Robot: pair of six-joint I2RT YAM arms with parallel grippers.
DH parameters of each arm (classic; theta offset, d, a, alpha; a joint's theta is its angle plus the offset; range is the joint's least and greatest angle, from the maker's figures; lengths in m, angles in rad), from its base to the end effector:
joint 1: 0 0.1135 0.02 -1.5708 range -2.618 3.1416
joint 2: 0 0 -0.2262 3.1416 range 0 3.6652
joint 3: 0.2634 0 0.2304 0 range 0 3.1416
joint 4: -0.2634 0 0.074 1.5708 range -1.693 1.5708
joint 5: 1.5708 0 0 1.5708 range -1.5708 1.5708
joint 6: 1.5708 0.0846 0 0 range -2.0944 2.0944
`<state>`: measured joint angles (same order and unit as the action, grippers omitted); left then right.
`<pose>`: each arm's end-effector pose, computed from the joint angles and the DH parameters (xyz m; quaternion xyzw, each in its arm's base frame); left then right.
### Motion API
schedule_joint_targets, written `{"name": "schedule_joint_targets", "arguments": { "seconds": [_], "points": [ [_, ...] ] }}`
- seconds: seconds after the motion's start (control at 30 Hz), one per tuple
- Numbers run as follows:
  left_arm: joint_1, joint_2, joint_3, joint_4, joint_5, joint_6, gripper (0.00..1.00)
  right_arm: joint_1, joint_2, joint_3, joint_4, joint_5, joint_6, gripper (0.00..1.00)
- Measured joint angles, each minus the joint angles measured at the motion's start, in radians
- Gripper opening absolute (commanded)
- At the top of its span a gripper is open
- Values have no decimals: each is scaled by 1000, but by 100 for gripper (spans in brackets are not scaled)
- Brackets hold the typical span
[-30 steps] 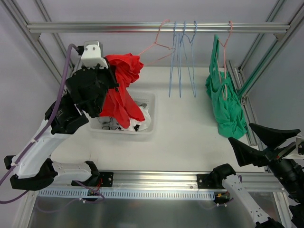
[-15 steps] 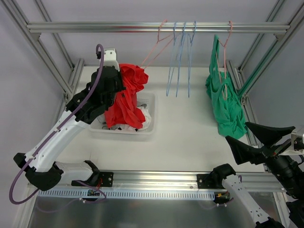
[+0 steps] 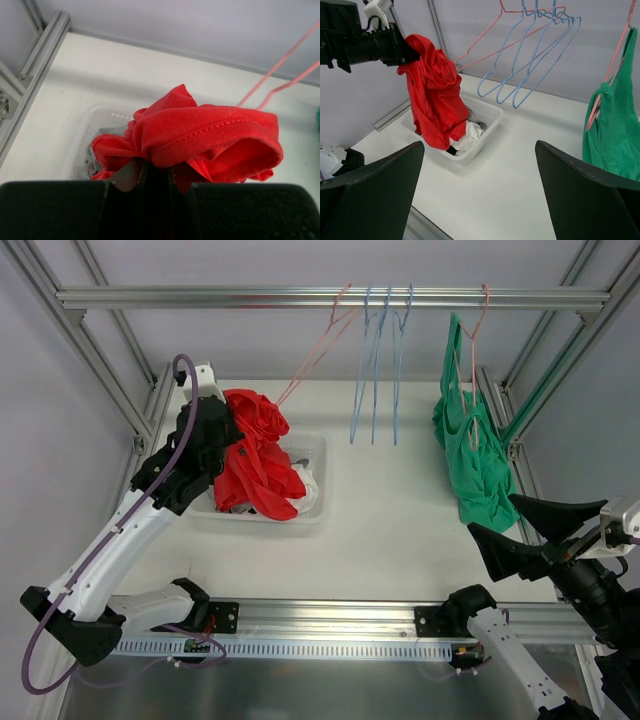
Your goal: Remove the tank top from the hanger
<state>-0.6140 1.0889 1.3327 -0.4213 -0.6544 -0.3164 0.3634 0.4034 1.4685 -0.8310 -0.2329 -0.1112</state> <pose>0.2385 -0.1051 0.4009 -0.0963 0.7489 -0.0523 0.6536 0.0111 0.0251 0.4622 -0.2333 0.5768 0.1695 0.7643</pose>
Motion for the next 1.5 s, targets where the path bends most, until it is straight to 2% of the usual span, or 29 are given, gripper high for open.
{"name": "schedule_joint_targets", "arguments": {
  "seconds": [0.3,0.67,0.93,1.13,1.3,1.43,1.5],
  "points": [
    [121,39,-196,53,17,-143,0,0,0,-4,23,-19,3,99],
    [170,283,-188,188,174,-201,0,0,6,-24,40,-38,3,99],
    [171,310,-502,252,169,-498,0,0,77,-73,43,-30,3,99],
    [206,363,-537,295,157,-679,0,0,196,-117,78,-66,18,99],
    [243,372,-560,331,153,-782,0,0,200,-141,81,-64,21,100],
    [243,324,-616,356,144,-846,0,0,209,-110,58,-6,16,100],
    [246,301,-627,350,142,-850,21,0,233,-71,37,43,10,99]
  ]
}}
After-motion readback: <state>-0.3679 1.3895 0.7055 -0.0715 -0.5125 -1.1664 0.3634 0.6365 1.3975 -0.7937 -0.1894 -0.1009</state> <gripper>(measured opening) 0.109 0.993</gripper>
